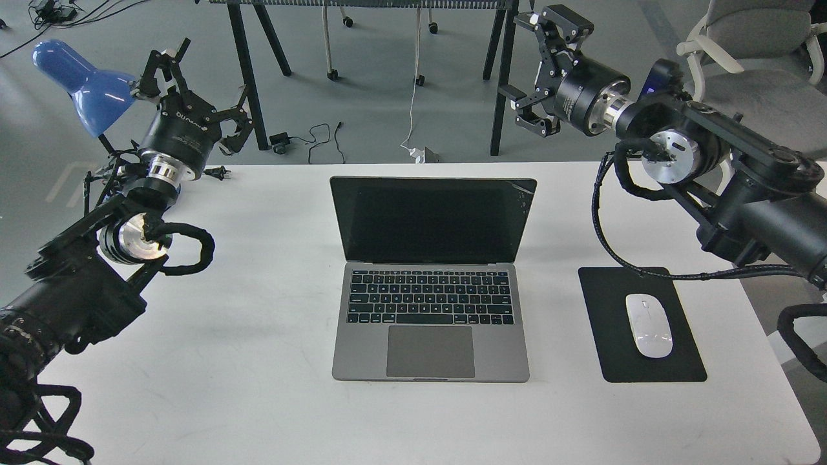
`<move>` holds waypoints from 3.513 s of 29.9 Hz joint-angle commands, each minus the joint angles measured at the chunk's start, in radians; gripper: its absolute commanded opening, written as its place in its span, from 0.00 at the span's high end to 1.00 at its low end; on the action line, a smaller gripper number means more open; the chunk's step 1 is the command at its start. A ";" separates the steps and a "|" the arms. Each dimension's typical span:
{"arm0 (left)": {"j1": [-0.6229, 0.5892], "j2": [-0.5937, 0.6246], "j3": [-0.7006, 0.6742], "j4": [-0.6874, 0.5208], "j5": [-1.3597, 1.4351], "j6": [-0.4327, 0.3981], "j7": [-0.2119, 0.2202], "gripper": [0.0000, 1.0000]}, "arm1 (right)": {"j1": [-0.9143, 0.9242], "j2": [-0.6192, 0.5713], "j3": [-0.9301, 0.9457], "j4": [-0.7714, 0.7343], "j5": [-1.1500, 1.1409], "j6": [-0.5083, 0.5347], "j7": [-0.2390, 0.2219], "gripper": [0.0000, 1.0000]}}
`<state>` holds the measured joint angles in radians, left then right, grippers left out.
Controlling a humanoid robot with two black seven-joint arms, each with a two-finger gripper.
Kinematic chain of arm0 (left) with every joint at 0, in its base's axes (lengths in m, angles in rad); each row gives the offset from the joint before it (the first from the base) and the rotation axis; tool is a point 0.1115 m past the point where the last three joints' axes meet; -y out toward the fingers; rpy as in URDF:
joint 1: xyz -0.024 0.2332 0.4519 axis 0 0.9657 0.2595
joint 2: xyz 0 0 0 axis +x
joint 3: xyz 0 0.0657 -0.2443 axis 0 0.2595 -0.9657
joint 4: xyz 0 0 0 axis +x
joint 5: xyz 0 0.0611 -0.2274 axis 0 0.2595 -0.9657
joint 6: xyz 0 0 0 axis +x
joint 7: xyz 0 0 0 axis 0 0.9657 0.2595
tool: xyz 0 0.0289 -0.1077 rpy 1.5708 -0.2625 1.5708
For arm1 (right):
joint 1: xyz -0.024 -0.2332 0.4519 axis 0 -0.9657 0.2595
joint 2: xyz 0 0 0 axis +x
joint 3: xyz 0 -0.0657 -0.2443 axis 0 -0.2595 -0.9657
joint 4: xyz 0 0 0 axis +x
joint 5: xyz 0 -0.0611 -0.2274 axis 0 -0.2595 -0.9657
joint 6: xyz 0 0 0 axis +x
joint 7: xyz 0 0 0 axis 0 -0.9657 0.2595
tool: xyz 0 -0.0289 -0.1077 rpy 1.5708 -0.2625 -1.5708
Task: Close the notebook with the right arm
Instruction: 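Raise the right gripper and swing it over the laptop's screen top, then lower the right gripper onto the top edge of the laptop screen, then push the screen down toward the keyboard with the right gripper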
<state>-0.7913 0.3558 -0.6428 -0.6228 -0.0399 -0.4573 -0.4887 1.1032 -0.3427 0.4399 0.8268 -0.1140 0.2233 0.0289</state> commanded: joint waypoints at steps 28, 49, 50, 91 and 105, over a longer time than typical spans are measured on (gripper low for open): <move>0.001 -0.001 -0.001 0.000 -0.001 0.000 0.000 0.00 | 0.069 0.002 -0.236 -0.015 -0.251 0.034 -0.017 0.00; 0.001 -0.001 -0.001 0.000 -0.003 0.000 0.000 0.00 | 0.106 -0.001 -0.313 -0.006 -0.266 0.125 -0.017 0.00; 0.001 -0.001 -0.001 0.000 -0.003 0.000 0.000 0.00 | 0.107 -0.001 -0.313 -0.005 -0.266 0.131 -0.017 0.00; 0.001 -0.001 -0.001 0.000 -0.006 0.000 0.000 0.00 | 0.121 -0.021 -0.397 0.202 -0.314 0.265 -0.038 0.00; 0.001 -0.001 -0.001 0.000 -0.006 0.000 0.000 0.00 | 0.093 -0.019 -0.468 0.291 -0.314 0.265 -0.056 0.00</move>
<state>-0.7900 0.3543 -0.6443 -0.6228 -0.0461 -0.4571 -0.4887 1.2109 -0.3637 -0.0206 1.1018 -0.4280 0.4887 -0.0277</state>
